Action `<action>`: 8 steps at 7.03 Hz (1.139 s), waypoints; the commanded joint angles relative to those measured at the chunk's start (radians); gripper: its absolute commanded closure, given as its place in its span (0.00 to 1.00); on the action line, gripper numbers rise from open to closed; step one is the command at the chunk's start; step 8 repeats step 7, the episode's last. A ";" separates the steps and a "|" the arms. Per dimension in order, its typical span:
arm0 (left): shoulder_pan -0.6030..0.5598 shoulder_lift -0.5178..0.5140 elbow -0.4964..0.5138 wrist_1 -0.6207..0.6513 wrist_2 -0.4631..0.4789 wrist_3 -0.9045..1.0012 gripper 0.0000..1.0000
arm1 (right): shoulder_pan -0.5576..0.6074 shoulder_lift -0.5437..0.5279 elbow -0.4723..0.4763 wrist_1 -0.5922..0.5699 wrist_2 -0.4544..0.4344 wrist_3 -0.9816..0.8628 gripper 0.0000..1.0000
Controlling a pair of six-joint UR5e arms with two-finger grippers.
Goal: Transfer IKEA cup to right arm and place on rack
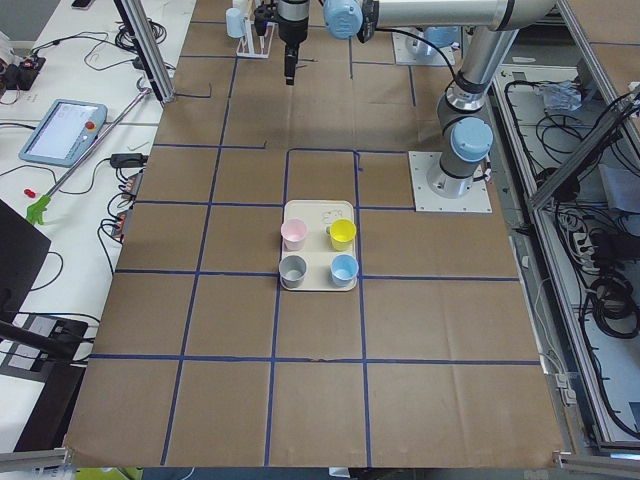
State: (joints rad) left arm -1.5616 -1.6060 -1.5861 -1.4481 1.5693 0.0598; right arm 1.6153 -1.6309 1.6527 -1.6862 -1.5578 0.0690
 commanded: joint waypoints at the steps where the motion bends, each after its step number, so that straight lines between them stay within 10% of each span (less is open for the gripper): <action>1: 0.000 0.000 0.000 0.000 0.000 0.000 0.01 | 0.000 0.000 -0.001 -0.001 0.001 0.000 0.00; 8: 0.000 0.001 -0.002 0.000 0.000 0.002 0.01 | 0.000 0.000 -0.002 -0.003 0.001 0.000 0.00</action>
